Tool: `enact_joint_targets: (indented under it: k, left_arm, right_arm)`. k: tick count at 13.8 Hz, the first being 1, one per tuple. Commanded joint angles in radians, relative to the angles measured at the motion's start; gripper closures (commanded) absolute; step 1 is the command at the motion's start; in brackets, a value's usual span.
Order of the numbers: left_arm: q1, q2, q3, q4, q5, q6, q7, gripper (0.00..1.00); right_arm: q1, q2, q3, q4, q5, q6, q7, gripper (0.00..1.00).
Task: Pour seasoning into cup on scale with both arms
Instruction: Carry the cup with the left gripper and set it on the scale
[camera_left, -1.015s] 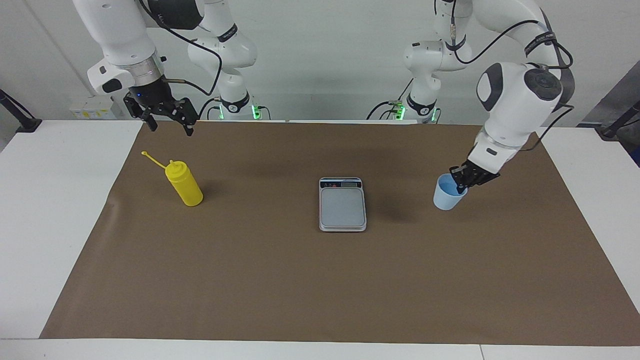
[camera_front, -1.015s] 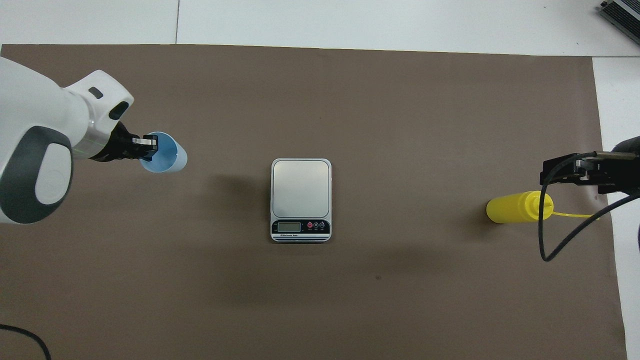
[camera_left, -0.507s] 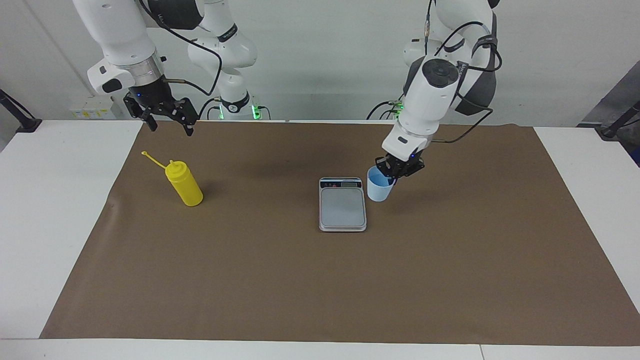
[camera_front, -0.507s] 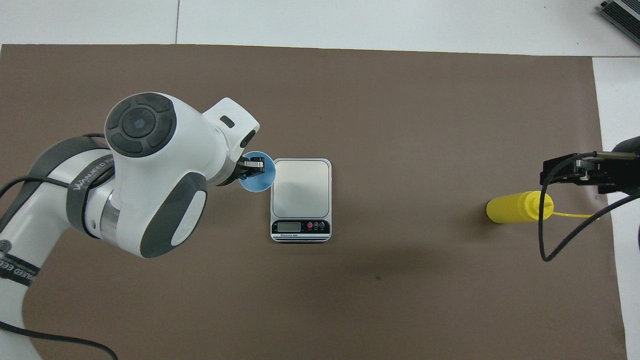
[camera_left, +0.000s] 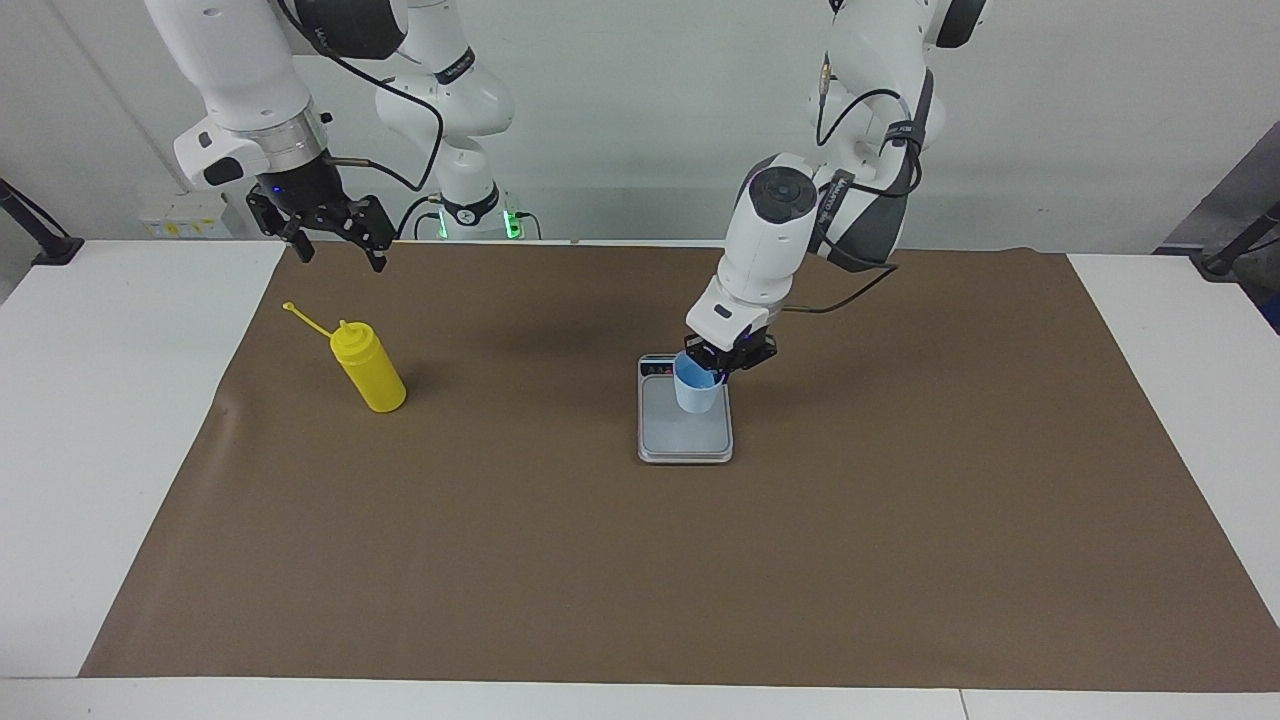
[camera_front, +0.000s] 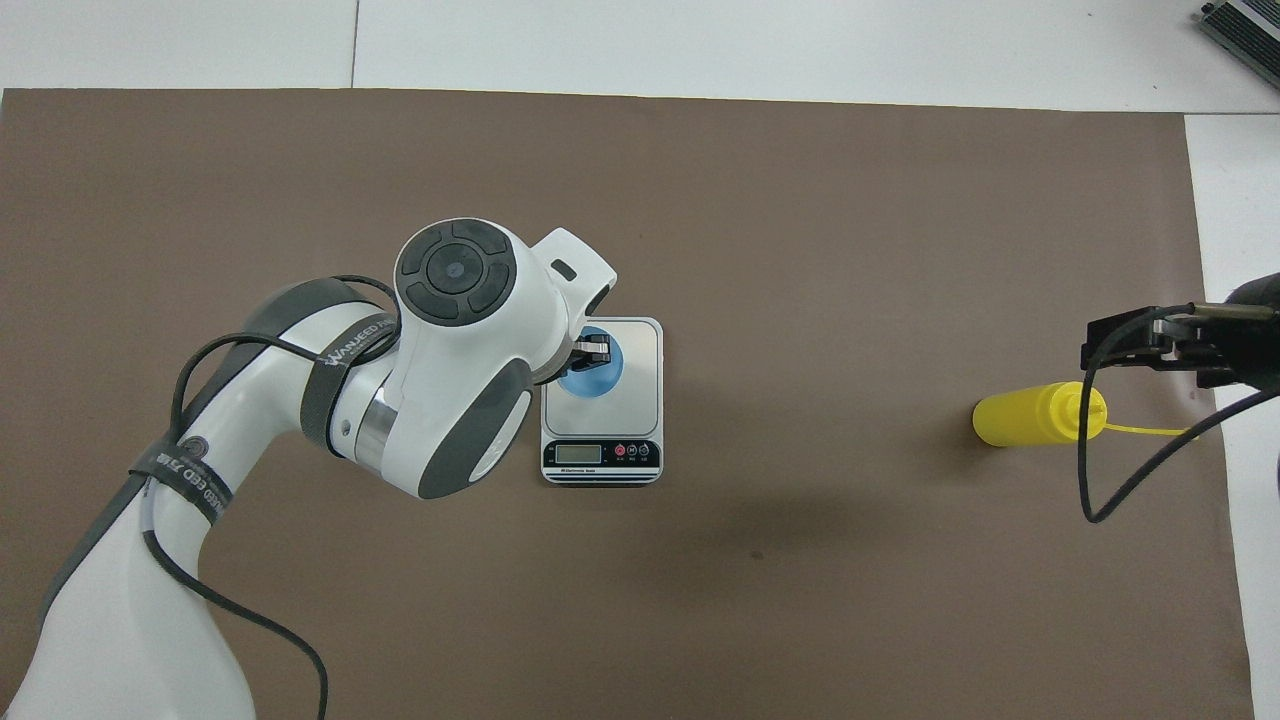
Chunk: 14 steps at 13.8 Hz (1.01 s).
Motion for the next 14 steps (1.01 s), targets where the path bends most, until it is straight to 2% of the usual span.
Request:
enact_joint_targets:
  k: [1, 7, 14]
  left_arm:
    - [-0.013, 0.025, 0.018, 0.032, -0.003, 0.009, -0.013, 1.00]
    - [-0.016, 0.031, 0.018, 0.007, -0.002, 0.048, -0.016, 1.00]
    - [-0.031, 0.031, 0.018, -0.009, 0.000, 0.020, -0.020, 1.00]
  right_arm:
    - [-0.016, -0.027, 0.004, -0.031, -0.003, 0.013, -0.034, 0.00]
    - [-0.014, -0.027, 0.004, -0.031, -0.003, 0.013, -0.034, 0.00]
    - [-0.016, -0.027, 0.004, -0.033, -0.003, 0.011, -0.034, 0.00]
